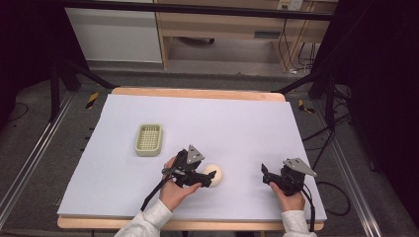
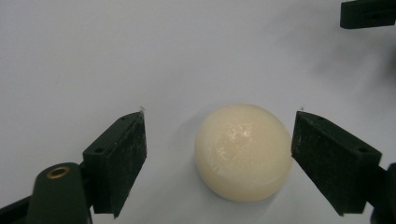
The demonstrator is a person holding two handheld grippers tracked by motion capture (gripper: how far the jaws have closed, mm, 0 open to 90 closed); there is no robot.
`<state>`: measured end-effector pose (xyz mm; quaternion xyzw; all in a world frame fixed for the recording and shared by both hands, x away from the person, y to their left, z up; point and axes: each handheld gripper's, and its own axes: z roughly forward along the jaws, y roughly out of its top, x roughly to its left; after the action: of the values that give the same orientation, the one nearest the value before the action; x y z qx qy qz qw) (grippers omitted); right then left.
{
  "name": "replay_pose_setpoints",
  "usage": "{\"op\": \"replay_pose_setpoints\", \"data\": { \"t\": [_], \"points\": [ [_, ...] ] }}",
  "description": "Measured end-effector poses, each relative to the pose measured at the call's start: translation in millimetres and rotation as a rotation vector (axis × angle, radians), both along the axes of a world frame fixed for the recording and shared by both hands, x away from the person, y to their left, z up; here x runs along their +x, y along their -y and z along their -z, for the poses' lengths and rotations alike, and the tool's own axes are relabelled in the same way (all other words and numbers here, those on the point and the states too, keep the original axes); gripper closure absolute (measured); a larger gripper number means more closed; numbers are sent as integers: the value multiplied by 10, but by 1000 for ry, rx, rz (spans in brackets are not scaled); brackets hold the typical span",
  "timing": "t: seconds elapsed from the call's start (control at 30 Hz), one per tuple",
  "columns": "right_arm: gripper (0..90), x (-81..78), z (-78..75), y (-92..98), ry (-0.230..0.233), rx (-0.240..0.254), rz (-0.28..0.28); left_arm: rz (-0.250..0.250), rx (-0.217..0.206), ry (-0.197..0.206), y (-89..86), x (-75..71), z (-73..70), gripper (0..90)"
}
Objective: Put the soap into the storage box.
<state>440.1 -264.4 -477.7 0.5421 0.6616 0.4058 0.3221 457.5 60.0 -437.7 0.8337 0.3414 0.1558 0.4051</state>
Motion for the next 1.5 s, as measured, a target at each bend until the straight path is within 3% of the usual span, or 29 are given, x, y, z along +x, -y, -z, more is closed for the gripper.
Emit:
{"op": "replay_pose_setpoints", "data": {
  "t": [0.17,0.47,1.0,1.5],
  "points": [
    [55,-4,7,0,11,-10,7,7,0,-11,43,2,30,171],
    [60,-2,32,-15,3,-2,-1,39,52,-38,176,25,131,137],
    [59,5,61,-31,-14,-6,-8,55,99,-68,301,55,281,125],
    [59,6,62,-35,-16,-8,-6,47,118,-89,337,98,353,231]
  ]
}}
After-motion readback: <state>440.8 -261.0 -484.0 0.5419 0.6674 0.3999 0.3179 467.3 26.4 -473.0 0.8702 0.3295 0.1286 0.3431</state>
